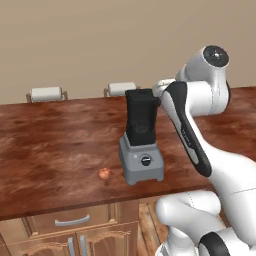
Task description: Open the blender lid, put the peach in the blender, close the lid, and start the blender.
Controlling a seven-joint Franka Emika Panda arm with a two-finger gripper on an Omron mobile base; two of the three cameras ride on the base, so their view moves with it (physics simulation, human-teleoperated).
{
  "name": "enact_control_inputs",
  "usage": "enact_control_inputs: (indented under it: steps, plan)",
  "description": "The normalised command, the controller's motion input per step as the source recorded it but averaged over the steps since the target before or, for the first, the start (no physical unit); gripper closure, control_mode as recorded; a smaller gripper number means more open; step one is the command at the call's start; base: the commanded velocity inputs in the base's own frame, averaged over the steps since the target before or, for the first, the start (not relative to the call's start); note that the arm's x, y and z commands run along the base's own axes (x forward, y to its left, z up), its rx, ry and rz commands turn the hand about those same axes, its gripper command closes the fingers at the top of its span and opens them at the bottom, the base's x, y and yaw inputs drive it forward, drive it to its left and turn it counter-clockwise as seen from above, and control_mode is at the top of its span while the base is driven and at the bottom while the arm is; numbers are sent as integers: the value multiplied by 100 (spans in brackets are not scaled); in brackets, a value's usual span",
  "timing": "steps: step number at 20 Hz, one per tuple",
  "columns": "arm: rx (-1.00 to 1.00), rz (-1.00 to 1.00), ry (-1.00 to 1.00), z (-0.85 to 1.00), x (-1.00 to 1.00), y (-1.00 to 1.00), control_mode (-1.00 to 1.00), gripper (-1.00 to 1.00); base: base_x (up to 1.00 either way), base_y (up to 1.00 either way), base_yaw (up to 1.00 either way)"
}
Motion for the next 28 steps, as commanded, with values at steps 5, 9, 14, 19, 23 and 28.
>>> enact_control_inputs:
  steps: [5, 9, 14, 19, 23, 28]
  plan:
    - [0, 0, -7, 64, 9, 38, -100, -100, 0, 0, 0]
    - [-2, 0, 5, 3, 28, 42, -100, -100, 0, 0, 0]
    - [-7, -2, 8, -27, 31, 33, -100, -100, 0, 0, 0]
    - [0, 0, 15, -27, 52, 7, -100, -100, 0, 0, 0]
    - [7, 1, 12, -28, 38, -5, -100, -100, 0, 0, 0]
    - [3, 1, 9, -9, 22, 0, -100, -100, 0, 0, 0]
